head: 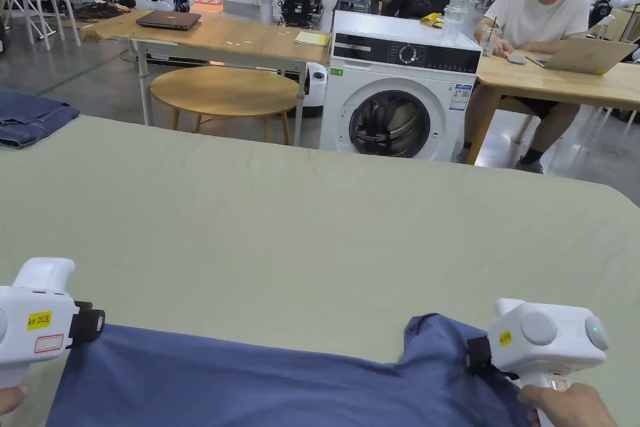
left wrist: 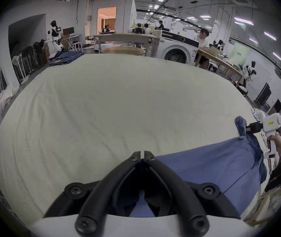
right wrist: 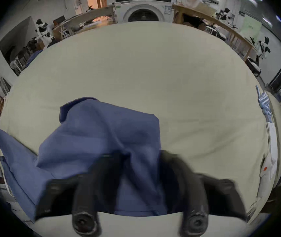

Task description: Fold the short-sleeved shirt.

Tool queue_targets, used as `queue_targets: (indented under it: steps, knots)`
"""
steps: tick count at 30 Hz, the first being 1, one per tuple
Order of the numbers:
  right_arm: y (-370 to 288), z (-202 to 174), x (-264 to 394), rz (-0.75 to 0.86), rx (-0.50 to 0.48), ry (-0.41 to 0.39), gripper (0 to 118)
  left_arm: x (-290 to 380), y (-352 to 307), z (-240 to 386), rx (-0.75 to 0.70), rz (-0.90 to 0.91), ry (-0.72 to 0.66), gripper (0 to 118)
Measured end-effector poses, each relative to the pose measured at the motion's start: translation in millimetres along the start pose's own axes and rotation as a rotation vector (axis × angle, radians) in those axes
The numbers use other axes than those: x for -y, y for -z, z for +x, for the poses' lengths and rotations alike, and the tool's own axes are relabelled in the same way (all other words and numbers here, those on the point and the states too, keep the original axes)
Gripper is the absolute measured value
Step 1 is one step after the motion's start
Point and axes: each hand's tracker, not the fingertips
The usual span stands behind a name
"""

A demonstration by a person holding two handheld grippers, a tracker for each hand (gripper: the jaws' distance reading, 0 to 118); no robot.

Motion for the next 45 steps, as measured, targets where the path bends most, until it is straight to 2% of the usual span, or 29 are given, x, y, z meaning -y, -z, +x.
queue_targets:
  steps: [1, 2, 4, 7, 9, 12, 23, 27, 33, 40, 45]
  knots:
    - [-3, 1, -1, 0.004, 0.002, -0.011, 0, 0, 0, 0, 0.001, 0.001, 0.001, 0]
    - [-7, 4, -2, 0.008, -0.03, -0.01, 0, 0, 0, 0, 0.003, 0.002, 0.0, 0]
    - [-19, 8, 1, 0.022, -0.073, 0.044, 0, 0, -1, -1, 0.004, 0.002, -0.004, 0]
    - [-49, 9, 8, 0.112, -0.053, 0.057, 0, 2, -10, -2, 0.013, 0.015, -0.011, 0]
    - [-73, 9, 16, 0.148, -0.072, 0.048, 0, 3, -18, -3, 0.018, 0.027, -0.012, 0]
    - [-115, -1, 35, 0.221, -0.05, 0.007, 0, 8, -36, -3, 0.024, 0.049, -0.014, 0]
    - [-238, -15, 132, 0.387, -0.011, -0.045, 0, 57, -120, -17, 0.08, 0.145, -0.046, 0]
    - [-248, -7, 166, 0.384, 0.009, -0.06, 0, 83, -138, -15, 0.095, 0.153, -0.036, 0]
    - [-227, 5, 225, 0.273, 0.019, -0.061, 0, 127, -142, -14, 0.096, 0.093, -0.011, 0]
    - [-178, 3, 274, 0.08, 0.04, -0.087, 0, 168, -121, -19, 0.062, -0.032, 0.002, 0]
    - [-145, 8, 281, 0.048, 0.041, -0.068, 0, 185, -93, -16, 0.0, -0.15, 0.083, 0]
